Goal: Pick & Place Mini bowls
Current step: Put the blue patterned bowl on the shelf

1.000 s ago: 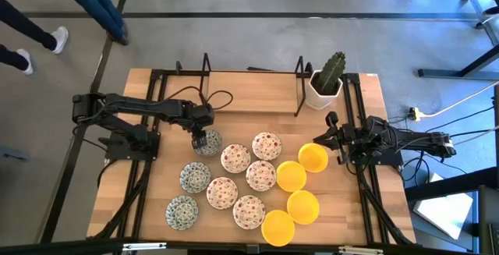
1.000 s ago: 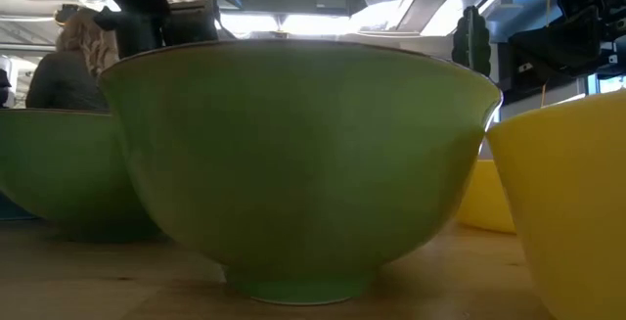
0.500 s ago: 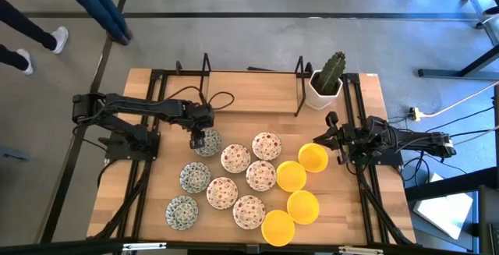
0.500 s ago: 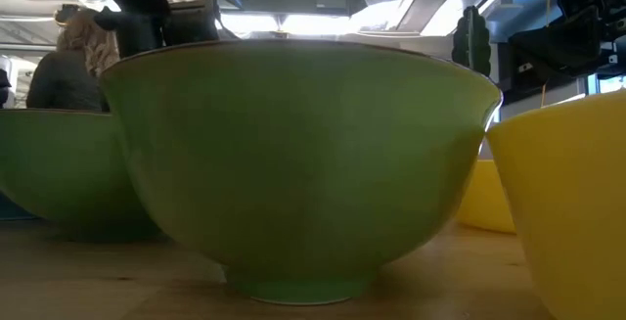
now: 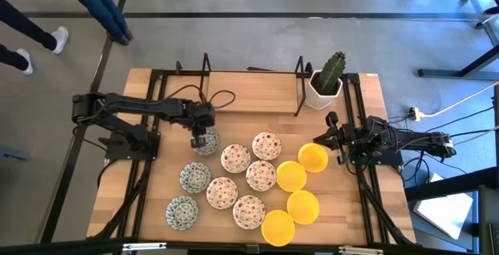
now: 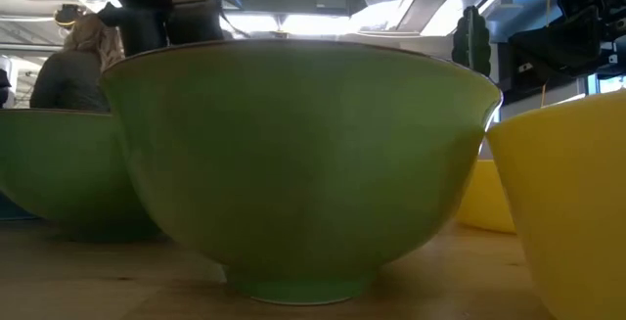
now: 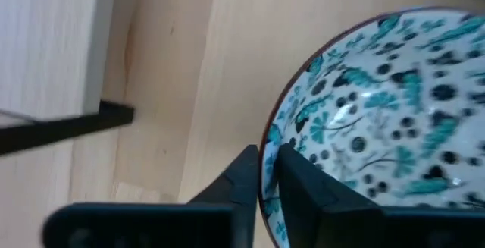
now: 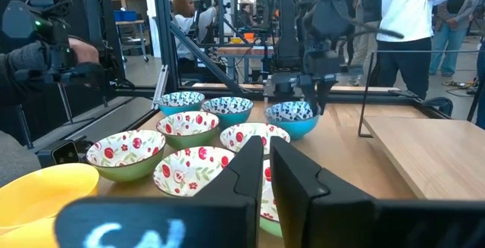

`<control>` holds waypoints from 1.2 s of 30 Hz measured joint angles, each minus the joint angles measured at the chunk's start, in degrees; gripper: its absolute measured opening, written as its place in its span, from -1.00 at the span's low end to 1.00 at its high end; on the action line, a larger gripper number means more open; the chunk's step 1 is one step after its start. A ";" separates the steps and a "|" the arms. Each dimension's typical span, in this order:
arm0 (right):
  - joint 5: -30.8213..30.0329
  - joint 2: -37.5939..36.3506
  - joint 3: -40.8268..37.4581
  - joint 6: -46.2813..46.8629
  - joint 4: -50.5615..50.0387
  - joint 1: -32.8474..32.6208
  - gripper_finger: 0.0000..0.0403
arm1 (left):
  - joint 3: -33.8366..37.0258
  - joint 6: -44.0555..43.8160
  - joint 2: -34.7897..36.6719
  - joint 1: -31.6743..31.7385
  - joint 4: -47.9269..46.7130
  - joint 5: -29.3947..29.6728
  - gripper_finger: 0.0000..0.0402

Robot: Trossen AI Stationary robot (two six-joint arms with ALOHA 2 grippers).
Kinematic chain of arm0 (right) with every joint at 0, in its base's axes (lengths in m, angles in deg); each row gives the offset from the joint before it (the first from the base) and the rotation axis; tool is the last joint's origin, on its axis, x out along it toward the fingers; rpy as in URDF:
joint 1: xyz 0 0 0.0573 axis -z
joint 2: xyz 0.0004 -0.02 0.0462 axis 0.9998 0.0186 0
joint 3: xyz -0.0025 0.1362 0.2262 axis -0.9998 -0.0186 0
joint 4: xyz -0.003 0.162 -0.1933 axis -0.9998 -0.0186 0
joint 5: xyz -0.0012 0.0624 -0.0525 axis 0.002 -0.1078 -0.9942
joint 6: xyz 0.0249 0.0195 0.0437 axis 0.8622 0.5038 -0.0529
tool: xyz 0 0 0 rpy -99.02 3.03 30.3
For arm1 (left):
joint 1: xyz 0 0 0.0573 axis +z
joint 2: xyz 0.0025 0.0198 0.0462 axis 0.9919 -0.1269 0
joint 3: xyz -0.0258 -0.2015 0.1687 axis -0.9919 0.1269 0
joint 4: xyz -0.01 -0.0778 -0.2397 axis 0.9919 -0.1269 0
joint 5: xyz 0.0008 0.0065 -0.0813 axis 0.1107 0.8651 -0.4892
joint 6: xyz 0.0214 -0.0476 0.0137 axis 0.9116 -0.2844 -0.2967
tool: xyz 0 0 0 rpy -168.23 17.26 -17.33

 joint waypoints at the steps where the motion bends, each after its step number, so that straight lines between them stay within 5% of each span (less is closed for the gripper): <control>1: 0.00 0.00 0.00 0.00 0.00 0.00 -0.86 | -0.67 0.14 0.03 -0.01 -0.24 -0.47 -0.92; 16: 0.02 0.02 0.00 -0.02 0.00 0.01 -0.86 | -12.45 4.15 2.74 0.28 -8.01 -3.85 -0.98; 21: 0.02 0.01 0.00 -0.02 0.00 0.02 -0.86 | -12.52 6.07 10.41 1.27 -8.03 -10.23 -0.98; 36: 0.02 0.02 0.00 -0.04 0.02 0.02 -0.86 | -1.59 -3.12 36.32 3.36 3.11 -9.80 -0.98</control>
